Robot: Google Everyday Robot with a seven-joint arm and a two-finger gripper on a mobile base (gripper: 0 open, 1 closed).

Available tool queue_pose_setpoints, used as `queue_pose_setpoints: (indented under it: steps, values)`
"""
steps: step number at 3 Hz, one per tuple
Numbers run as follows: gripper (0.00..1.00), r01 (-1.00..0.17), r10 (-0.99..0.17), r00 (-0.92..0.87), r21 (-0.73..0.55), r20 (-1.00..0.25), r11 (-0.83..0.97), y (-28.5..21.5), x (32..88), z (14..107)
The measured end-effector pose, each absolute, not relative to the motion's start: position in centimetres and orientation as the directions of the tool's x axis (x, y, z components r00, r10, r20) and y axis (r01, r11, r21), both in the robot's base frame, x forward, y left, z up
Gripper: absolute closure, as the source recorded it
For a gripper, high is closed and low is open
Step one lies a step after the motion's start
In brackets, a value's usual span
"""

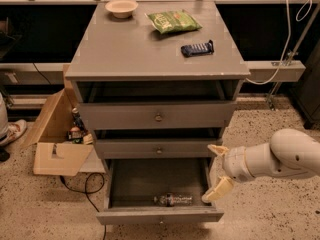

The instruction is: Pick water bottle from bottom drawer and place on counter

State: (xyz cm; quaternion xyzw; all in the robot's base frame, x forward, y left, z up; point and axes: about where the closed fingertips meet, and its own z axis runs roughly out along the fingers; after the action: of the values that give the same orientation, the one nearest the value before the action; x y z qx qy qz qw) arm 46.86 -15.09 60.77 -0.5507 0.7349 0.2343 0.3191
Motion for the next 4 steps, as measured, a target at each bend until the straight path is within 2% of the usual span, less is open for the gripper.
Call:
queue_pose_setpoints:
  steps: [1,2,4]
  values:
    - [0.00,-0.959,-0.658,-0.191,-0.003,-0.728,0.282,-15.1,46.9,60.3]
    - [0.00,-0.964,-0.643,-0.205,0.037,-0.738,0.264,-14.9,47.7,55.1]
    - [0.00,-0.951,-0.702,-0.224,-0.005,-0.677,0.308,-15.2,50.8,42.4]
